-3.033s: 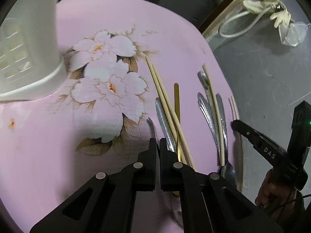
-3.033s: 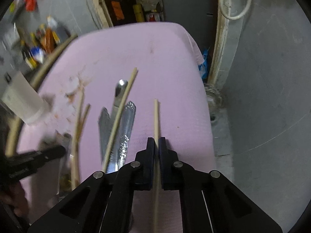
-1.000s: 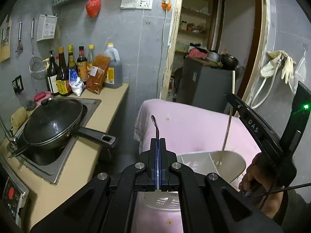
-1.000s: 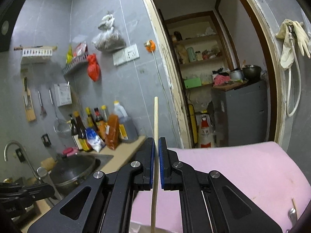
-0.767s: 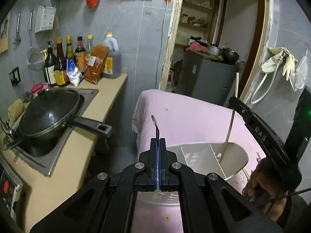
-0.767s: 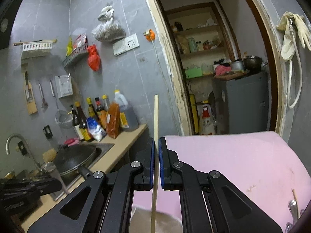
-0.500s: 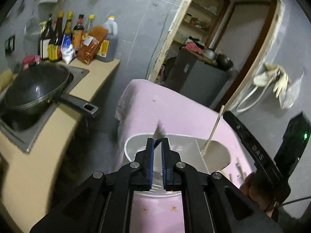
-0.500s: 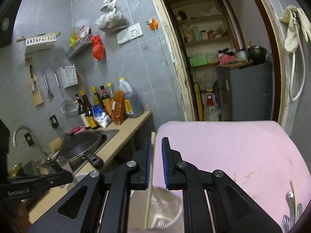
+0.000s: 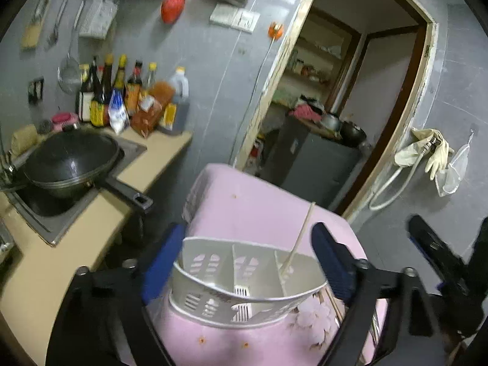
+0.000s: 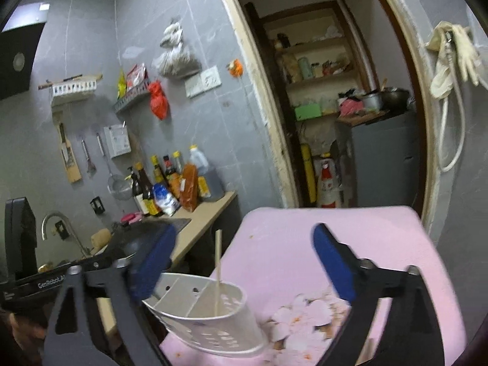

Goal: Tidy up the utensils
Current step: 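Open both tools to drop the spoon and chopstick into the white caddy, then grasp a chopstick with the left tool while the right tool grasps an ornate-handled fork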

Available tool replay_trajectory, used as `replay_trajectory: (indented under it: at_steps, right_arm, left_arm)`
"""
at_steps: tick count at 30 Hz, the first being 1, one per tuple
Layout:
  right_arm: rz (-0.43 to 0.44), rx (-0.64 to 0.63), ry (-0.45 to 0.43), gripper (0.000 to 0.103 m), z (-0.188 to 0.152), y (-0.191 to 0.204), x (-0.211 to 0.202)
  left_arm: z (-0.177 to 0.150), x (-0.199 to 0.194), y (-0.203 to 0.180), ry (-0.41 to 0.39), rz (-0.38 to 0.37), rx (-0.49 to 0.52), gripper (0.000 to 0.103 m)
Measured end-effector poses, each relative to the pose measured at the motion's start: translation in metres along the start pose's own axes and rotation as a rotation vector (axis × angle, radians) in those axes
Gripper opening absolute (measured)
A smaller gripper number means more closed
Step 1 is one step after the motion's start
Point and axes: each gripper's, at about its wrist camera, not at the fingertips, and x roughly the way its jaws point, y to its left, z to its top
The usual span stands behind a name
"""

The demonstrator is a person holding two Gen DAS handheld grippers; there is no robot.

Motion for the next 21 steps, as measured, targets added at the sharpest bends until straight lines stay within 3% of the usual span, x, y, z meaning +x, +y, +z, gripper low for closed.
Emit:
replay_trajectory:
  at_steps: [7,16,21]
  right_arm:
    - [-0.099,-0.053,-0.036,0.103,0.007,-0.031,-0.044]
    - [-0.223,-0.078,-0.059,0.103,0.000,-0.079,-0.089]
    - [-0.272,-0.064,-0.037,0.103,-0.009,-0.106,-0.101]
  left_arm:
    - [-0.013,-0.012,-0.052,-0.096,0.061,0.129,0.092]
    - [-0.041,-0.009,-0.104,-0.130,0.061,0.207,0.092]
    - [-0.057,0.004,-0.128,-0.108,0.058,0.245,0.092]
